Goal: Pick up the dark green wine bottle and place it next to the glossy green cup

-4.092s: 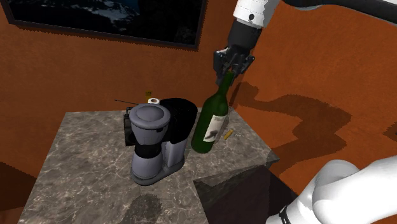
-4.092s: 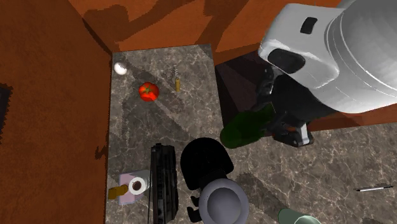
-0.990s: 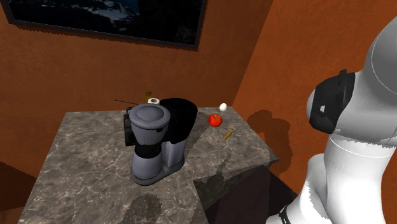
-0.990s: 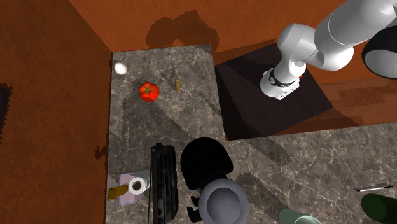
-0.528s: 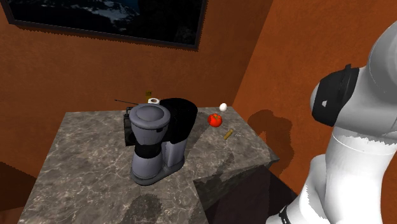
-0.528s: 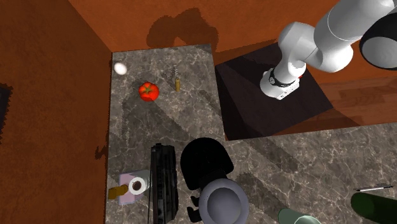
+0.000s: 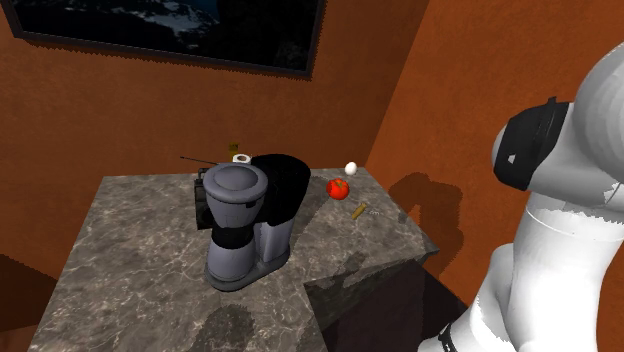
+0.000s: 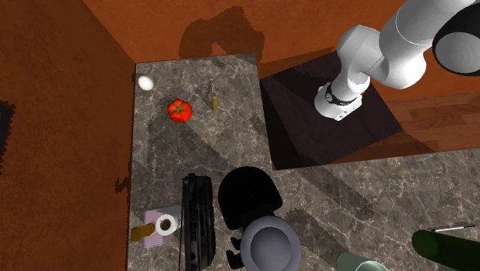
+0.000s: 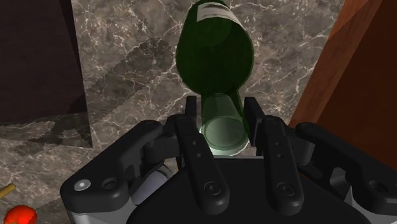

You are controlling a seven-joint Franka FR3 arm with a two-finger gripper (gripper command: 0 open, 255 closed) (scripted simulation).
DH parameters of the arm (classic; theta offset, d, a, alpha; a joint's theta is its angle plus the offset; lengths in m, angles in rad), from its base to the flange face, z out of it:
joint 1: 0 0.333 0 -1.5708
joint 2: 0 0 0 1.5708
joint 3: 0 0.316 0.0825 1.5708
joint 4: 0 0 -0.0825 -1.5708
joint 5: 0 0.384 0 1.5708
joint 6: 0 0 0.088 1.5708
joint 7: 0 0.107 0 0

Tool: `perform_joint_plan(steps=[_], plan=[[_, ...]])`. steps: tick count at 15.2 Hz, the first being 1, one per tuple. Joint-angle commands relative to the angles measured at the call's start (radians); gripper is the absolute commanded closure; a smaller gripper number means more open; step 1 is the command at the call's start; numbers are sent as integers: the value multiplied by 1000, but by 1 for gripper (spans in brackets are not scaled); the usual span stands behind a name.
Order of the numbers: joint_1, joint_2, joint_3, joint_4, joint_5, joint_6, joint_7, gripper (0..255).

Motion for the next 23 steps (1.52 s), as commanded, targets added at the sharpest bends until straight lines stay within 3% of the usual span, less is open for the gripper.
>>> perform_joint_plan(steps=[1,18,23], plan=[[-8,-1,1,-28,0,27,4,255],[-35,24,-20,-242,-39,241,51,255],[-35,24,-20,-242,-39,241,51,255]])
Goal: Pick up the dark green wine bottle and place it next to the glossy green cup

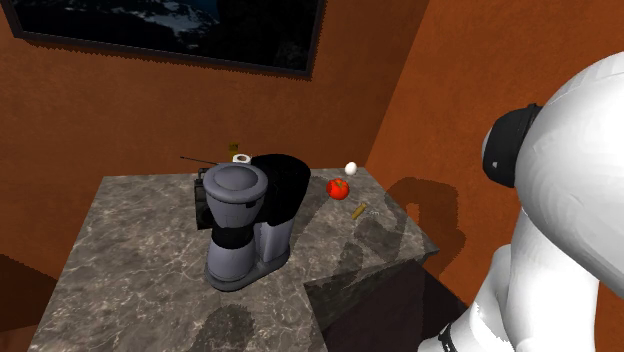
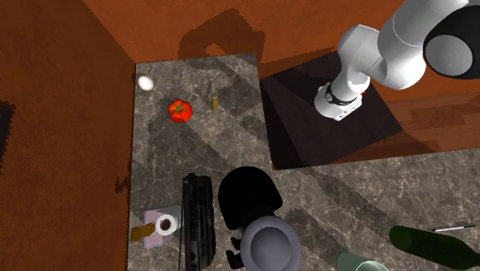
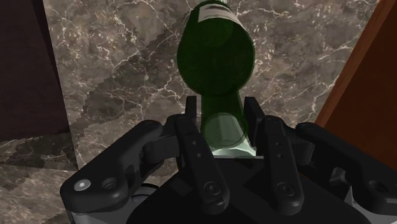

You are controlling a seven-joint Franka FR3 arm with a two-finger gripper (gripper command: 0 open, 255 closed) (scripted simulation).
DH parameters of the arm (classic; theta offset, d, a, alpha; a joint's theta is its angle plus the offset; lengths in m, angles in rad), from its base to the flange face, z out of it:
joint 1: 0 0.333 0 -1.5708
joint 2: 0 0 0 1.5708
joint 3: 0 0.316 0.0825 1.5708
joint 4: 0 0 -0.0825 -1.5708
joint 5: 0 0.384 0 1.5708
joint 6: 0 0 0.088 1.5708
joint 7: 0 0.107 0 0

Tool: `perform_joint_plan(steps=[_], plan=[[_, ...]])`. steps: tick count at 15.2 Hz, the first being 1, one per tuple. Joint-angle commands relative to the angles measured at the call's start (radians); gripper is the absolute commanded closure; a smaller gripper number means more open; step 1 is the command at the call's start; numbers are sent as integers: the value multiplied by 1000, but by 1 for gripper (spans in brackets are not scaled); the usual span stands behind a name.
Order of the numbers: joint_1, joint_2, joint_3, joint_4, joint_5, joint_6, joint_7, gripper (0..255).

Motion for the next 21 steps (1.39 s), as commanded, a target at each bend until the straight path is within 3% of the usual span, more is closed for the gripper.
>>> perform_joint_plan(steps=[1,3,4,9,13,21], plan=[[0,0,0,0,0,1,0,255],[0,0,0,0,0,1,0,255],[0,0,0,0,0,1,0,0],[0,0,0,0,0,1,0,0],[9,-23,20,108,32,-113,-23,0],[9,-23,20,108,32,-113,-23,0]])
